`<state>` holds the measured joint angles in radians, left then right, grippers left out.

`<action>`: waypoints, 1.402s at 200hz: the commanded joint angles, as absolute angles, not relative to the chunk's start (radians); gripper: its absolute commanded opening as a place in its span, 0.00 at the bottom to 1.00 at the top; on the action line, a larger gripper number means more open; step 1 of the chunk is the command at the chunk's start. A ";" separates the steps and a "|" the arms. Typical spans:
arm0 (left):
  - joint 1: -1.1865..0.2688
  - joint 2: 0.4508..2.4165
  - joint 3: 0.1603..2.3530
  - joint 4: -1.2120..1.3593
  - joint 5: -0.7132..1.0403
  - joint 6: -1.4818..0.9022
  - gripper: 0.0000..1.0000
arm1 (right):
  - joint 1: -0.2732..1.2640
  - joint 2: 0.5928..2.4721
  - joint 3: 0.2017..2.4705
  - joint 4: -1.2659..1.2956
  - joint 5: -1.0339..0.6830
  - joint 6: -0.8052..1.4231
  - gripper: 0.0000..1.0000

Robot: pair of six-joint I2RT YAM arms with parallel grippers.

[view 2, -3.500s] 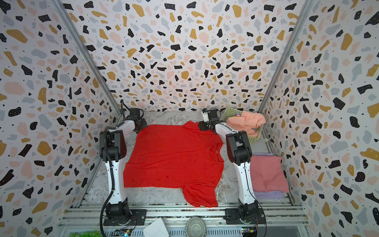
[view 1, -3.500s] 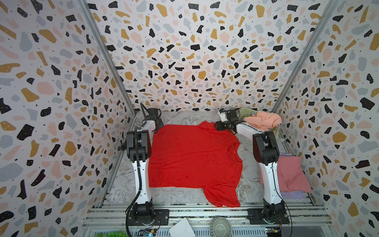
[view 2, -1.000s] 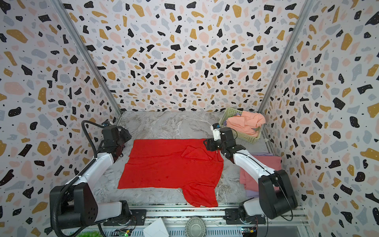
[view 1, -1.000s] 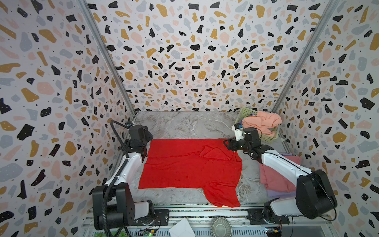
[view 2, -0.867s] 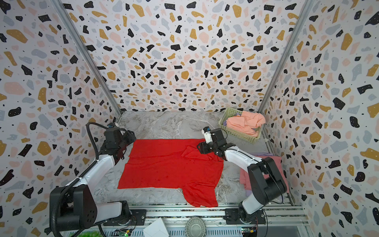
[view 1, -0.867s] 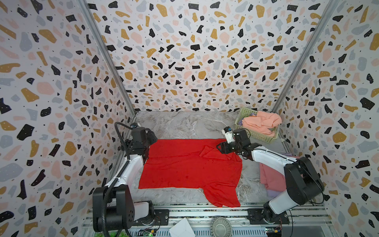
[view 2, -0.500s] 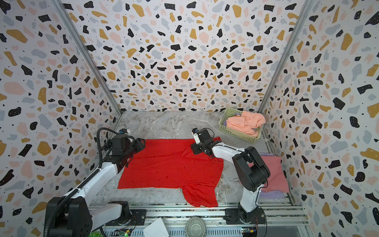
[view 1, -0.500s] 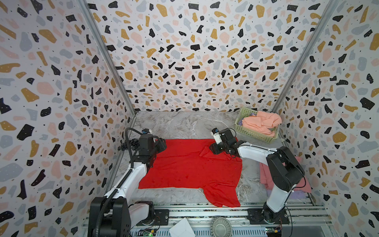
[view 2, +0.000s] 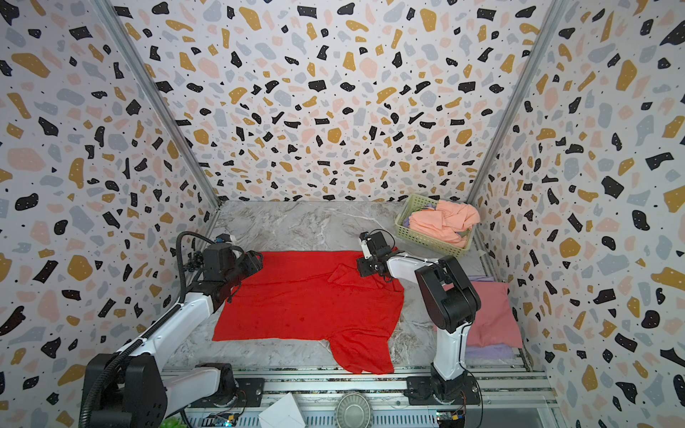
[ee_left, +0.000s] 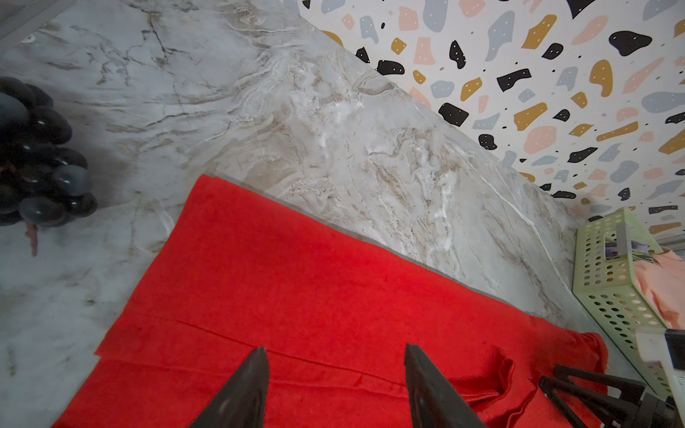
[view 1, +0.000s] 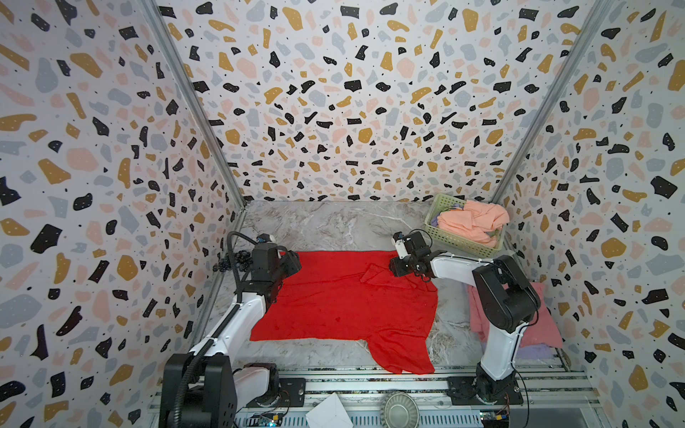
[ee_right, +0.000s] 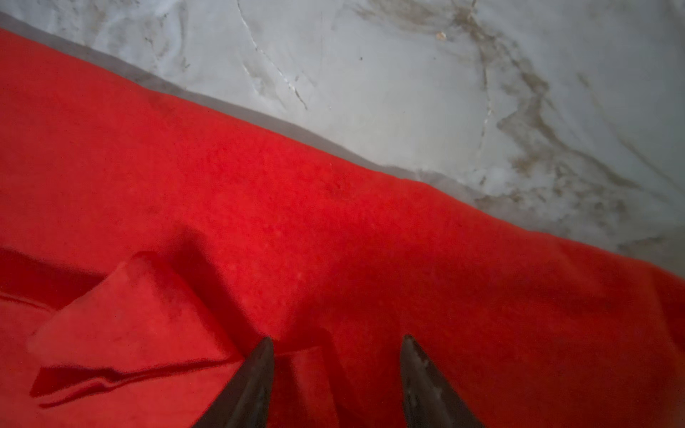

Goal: Fold and stack the t-shirts

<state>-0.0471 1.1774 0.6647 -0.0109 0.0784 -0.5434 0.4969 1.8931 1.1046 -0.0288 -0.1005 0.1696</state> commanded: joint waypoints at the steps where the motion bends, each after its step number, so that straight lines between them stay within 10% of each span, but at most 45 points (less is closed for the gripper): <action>1: -0.052 1.180 0.682 0.006 0.067 -0.552 0.59 | 0.503 1.910 1.123 -0.031 -0.143 0.186 0.48; 75: -0.052 1.177 0.674 0.009 0.061 -0.555 0.59 | 0.515 1.878 1.101 -0.020 -0.098 0.186 0.05; 280: -0.052 1.132 0.650 -0.012 0.053 -0.552 0.60 | 0.699 1.171 0.665 -0.221 -0.168 0.303 0.06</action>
